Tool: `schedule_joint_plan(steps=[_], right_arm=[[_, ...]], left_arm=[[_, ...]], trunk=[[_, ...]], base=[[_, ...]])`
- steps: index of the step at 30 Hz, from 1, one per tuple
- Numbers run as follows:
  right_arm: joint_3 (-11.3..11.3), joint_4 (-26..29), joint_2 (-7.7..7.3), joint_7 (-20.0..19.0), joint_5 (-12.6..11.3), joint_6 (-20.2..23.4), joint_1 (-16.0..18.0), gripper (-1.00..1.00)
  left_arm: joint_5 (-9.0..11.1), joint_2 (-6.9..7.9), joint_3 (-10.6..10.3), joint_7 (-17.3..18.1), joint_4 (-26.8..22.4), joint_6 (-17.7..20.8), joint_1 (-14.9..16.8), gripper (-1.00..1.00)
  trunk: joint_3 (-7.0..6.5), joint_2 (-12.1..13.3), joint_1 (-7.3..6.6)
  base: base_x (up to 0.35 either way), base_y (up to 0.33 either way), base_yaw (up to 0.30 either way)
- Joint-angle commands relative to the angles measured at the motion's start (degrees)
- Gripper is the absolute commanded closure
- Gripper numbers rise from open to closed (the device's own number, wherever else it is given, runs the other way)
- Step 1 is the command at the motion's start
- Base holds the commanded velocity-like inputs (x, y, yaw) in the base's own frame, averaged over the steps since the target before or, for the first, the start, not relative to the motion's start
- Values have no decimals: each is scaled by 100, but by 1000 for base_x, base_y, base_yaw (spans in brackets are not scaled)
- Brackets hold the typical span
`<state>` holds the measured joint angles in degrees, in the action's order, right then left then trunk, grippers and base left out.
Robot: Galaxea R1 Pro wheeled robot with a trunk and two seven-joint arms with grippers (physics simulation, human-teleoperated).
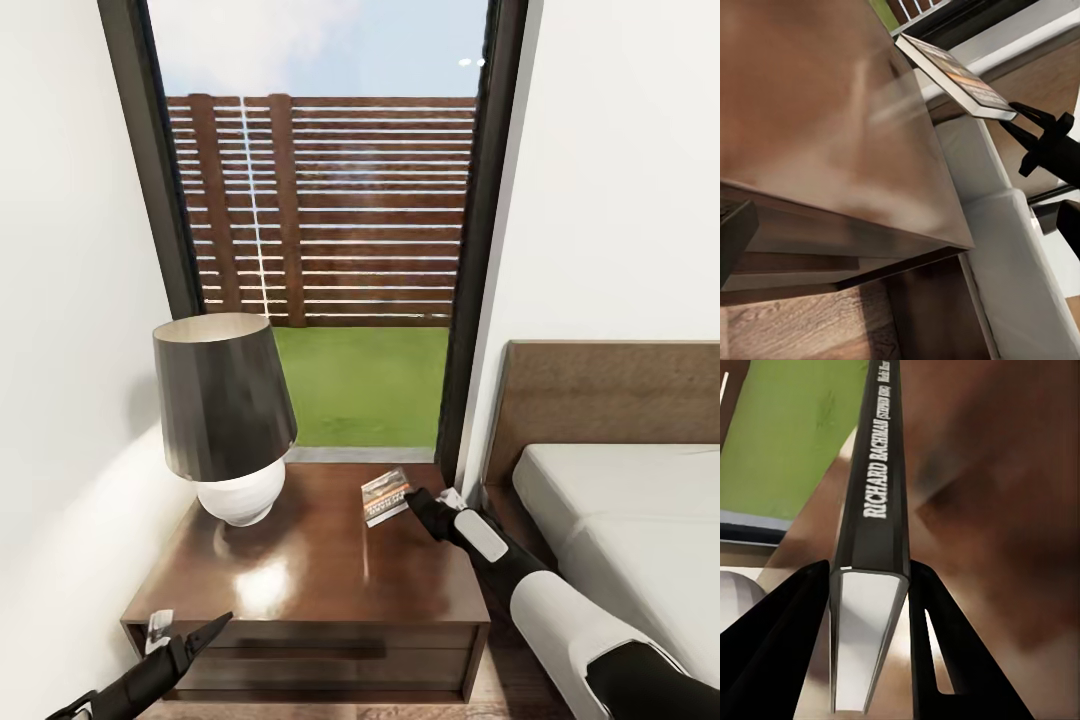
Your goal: In the bedroom, move the book from the bed onto either nightstand, and place the two sandals side by side next to the bed.
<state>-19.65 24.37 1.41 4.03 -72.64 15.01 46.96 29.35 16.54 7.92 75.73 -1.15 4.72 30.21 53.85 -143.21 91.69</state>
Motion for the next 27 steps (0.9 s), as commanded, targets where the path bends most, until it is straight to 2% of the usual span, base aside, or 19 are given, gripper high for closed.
schedule_joint_plan(steps=[1,12,27], right_arm=[[-31,8,-5,43,-48,2,2,100],[-30,-2,-9,143,-55,2,4,100],[-30,3,-15,160,-74,2,5,100]], left_arm=[[-34,2,44,21,1,51,3,-100],[-26,6,50,27,1,56,4,-100],[-26,7,50,26,1,56,6,-100]], trunk=[[6,-3,-1],[6,-3,-1],[316,-21,35]], base=[[0,0,0],[0,0,0],[0,0,0]])
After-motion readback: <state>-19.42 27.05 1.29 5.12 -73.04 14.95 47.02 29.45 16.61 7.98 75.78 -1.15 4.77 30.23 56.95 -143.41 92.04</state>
